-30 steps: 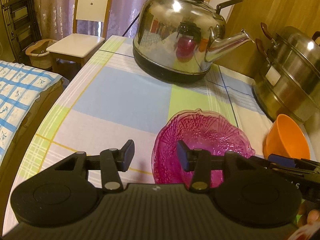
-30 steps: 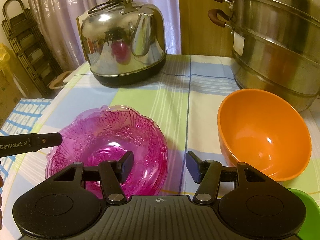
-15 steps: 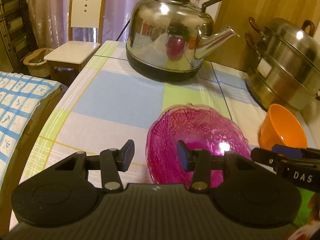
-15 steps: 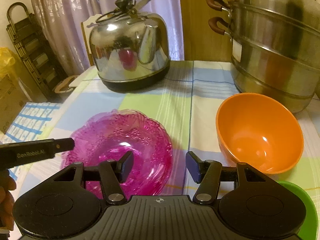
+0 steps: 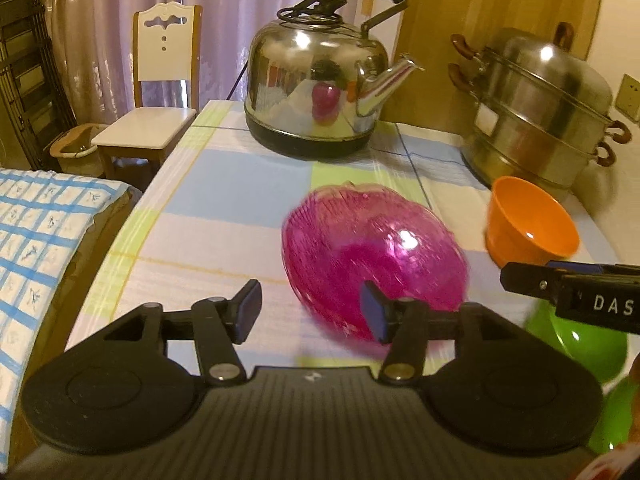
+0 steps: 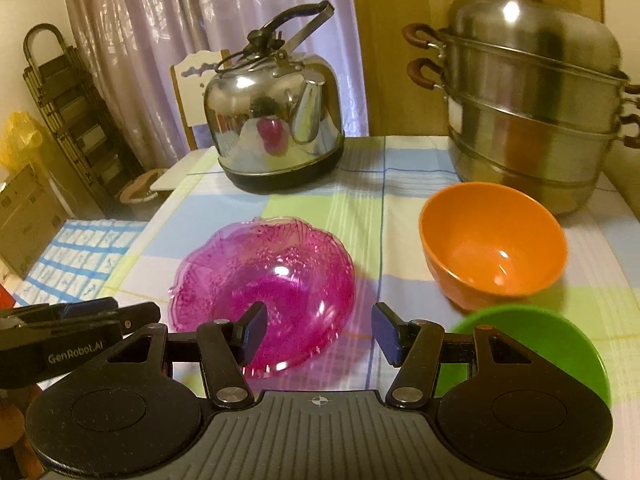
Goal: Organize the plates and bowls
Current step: 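Pull both grippers back and up away from the pink dish stack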
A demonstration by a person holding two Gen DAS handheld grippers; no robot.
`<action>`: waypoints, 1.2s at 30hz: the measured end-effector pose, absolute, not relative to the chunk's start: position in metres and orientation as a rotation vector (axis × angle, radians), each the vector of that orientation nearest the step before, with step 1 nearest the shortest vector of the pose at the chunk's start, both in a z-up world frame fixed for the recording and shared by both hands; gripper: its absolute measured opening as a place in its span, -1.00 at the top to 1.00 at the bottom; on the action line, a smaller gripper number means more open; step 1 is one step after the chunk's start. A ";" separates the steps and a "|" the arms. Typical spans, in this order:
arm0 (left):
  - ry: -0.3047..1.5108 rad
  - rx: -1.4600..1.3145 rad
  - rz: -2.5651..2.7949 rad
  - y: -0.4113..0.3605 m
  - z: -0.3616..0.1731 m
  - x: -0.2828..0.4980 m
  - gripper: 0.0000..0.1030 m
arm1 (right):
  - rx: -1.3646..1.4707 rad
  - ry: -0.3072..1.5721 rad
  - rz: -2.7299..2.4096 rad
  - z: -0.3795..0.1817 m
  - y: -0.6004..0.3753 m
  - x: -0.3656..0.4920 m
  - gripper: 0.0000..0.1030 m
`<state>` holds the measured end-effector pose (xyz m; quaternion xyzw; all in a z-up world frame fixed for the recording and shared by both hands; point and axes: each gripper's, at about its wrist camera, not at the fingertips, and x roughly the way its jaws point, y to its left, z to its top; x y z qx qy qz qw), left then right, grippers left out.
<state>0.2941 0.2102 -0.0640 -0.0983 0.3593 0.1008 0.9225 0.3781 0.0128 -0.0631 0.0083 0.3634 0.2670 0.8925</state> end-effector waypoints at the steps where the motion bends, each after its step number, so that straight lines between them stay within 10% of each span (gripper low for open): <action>1: 0.737 -0.199 0.204 0.207 -0.064 0.288 -0.02 | 0.018 0.752 0.552 -0.062 0.009 0.371 -0.12; 18: 0.697 -0.214 0.124 0.119 -0.028 0.164 -0.74 | 0.163 0.762 0.461 -0.043 -0.093 0.231 -0.25; 36: 0.723 -0.176 0.031 0.017 -0.017 0.096 -0.84 | 0.258 0.801 0.313 -0.029 -0.199 0.138 -0.47</action>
